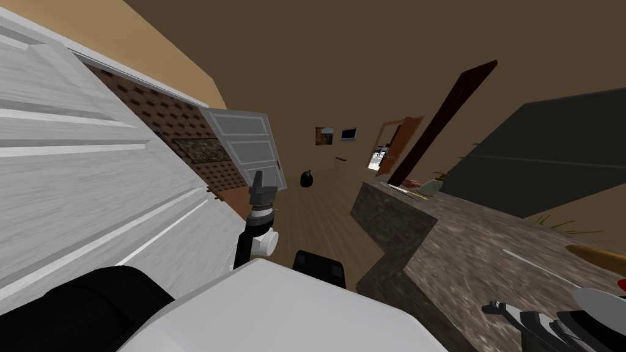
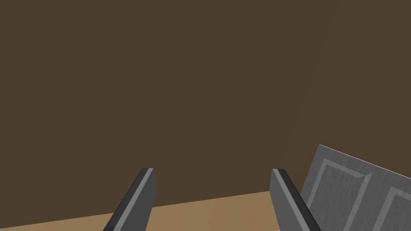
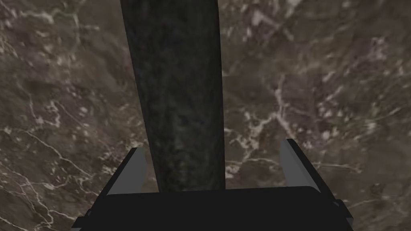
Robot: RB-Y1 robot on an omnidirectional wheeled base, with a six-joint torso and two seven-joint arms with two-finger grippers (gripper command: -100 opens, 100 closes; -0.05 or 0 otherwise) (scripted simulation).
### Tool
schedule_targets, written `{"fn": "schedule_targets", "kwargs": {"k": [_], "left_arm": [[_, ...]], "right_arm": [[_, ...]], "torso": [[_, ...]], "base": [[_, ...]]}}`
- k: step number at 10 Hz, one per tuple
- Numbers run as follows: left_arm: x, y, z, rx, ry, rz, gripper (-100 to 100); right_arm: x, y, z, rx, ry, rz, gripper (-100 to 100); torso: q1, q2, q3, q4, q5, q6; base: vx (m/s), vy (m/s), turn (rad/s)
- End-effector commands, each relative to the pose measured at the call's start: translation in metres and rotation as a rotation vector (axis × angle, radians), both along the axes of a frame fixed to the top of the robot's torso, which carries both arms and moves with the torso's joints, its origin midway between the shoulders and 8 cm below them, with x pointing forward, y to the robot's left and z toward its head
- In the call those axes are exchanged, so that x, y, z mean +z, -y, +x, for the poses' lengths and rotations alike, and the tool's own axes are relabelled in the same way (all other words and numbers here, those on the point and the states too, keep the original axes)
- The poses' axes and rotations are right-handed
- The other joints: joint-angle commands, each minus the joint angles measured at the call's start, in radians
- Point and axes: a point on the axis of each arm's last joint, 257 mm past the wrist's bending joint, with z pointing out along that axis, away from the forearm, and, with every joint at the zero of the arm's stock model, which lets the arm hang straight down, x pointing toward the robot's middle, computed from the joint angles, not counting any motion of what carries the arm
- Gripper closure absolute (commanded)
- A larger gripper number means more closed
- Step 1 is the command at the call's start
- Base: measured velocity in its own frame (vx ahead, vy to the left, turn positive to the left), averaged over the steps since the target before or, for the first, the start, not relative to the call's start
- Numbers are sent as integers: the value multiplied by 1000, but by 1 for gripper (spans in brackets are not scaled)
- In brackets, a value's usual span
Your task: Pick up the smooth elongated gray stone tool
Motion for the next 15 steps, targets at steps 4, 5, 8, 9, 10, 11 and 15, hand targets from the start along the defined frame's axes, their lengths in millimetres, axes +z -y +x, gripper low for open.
{"fn": "schedule_targets", "kwargs": {"k": [4, 5, 8, 9, 10, 11, 15], "left_arm": [[0, 0, 0, 0, 0, 0, 0], [0, 0, 0, 0, 0, 0, 0], [0, 0, 0, 0, 0, 0, 0], [0, 0, 0, 0, 0, 0, 0], [0, 0, 0, 0, 0, 0, 0], [0, 0, 0, 1, 0, 0, 0], [0, 0, 0, 0, 0, 0, 0]], "right_arm": [[0, 1, -1, -6, -1, -2, 100], [0, 1, -1, -6, -1, -2, 100], [3, -2, 2, 16, 1, -1, 100], [5, -3, 5, 35, 0, -1, 100], [10, -7, 9, 74, -2, 0, 100], [12, -8, 11, 94, -3, 0, 100], [20, -16, 18, 172, -9, 2, 100]], "torso": [[0, -8, -5, -2, -1, 0], [0, -9, -5, -2, -1, 0], [0, -10, -5, -2, 0, 1], [0, -12, -7, -2, 0, 3], [1, -16, -9, -3, 0, 3], [2, -18, -10, -4, 0, 3], [2, -17, -10, -3, 2, 0]], "base": [[-23, -3, 14], [0, 0, 0], [25, -4, -81], [139, 5, -317], [169, 23, -343], [177, 27, -260], [123, 25, -185]]}}
